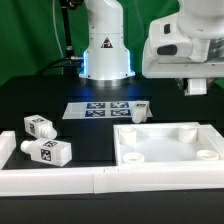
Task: Assemble one leg
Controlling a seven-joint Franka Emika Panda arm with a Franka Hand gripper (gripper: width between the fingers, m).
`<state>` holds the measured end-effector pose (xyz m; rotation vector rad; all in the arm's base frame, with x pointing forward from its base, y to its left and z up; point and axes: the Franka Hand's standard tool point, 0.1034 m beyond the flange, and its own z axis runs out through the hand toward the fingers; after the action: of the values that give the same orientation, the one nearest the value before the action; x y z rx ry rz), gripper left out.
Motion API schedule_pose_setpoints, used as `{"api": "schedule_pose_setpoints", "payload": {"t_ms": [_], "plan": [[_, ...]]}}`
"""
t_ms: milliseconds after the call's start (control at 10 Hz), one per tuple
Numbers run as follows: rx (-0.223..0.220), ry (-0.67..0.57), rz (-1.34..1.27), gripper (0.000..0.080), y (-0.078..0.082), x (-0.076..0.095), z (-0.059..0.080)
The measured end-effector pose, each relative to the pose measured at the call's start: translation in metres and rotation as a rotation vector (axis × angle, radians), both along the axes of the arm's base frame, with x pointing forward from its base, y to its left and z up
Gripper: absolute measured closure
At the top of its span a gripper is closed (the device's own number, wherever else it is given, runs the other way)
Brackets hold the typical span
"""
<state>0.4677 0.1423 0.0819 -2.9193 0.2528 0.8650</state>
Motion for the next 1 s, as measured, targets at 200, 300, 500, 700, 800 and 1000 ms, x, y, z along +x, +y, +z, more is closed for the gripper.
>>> {"api": "schedule_pose_setpoints", "payload": {"t_ms": [200, 300, 500, 700, 800, 1000], "plan": [[0.004, -0.103, 0.003, 0.0518, -0.001, 0.012, 0.004], [0.014, -0.159, 0.014, 0.0518, -0.009, 0.026, 0.017], [0.041, -0.260, 0.033, 0.0518, -0.031, 0.076, 0.051], [0.040, -0.399, 0.025, 0.0518, -0.039, 0.114, 0.070], [0.032, -0.470, 0.018, 0.0518, -0.038, 0.118, 0.069], [0.015, -0.618, 0.010, 0.0518, -0.037, 0.121, 0.069]]}}
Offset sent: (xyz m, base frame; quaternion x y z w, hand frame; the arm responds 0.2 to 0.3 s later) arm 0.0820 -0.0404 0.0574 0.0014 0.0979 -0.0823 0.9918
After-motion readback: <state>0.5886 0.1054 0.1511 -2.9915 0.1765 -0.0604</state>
